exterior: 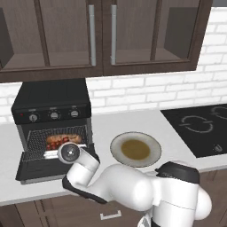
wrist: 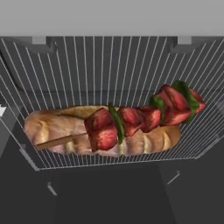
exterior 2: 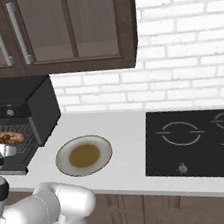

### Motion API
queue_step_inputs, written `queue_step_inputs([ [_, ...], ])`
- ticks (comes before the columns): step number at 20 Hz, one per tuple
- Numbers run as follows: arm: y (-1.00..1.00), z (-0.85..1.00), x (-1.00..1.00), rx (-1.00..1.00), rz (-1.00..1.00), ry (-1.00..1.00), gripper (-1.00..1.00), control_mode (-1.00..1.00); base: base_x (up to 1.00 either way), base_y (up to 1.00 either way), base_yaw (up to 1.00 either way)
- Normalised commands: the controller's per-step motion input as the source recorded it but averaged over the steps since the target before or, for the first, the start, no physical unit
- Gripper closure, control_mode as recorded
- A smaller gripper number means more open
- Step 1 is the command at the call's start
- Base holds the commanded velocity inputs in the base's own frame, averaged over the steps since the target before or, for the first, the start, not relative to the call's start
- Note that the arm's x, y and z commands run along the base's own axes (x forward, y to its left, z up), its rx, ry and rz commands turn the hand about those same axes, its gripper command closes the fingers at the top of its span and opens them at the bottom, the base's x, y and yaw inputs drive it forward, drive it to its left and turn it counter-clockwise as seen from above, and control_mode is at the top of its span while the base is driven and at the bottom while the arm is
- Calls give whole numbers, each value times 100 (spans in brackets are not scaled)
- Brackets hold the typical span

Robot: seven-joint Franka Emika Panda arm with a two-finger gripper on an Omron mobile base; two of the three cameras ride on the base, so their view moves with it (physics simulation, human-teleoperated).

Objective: Pick up the kebab skewer and baguette bread, and place them inside the toaster oven. Close the toaster oven door and start by setting the timer.

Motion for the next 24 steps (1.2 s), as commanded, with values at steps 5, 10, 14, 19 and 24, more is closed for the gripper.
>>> queue_step_inputs([
  [5,2,-15,17,0,-1,-1,-100,-100,0,0,0],
  [10,3,-19,14,0,0,-3,-100,-100,0,0,0],
  [14,1,-29,12,0,0,-7,-100,-100,0,0,0],
  [19,1,-18,18,0,0,-4,-100,-100,0,0,0],
  [24,0,-1,25,0,0,0,-100,-100,0,0,0],
])
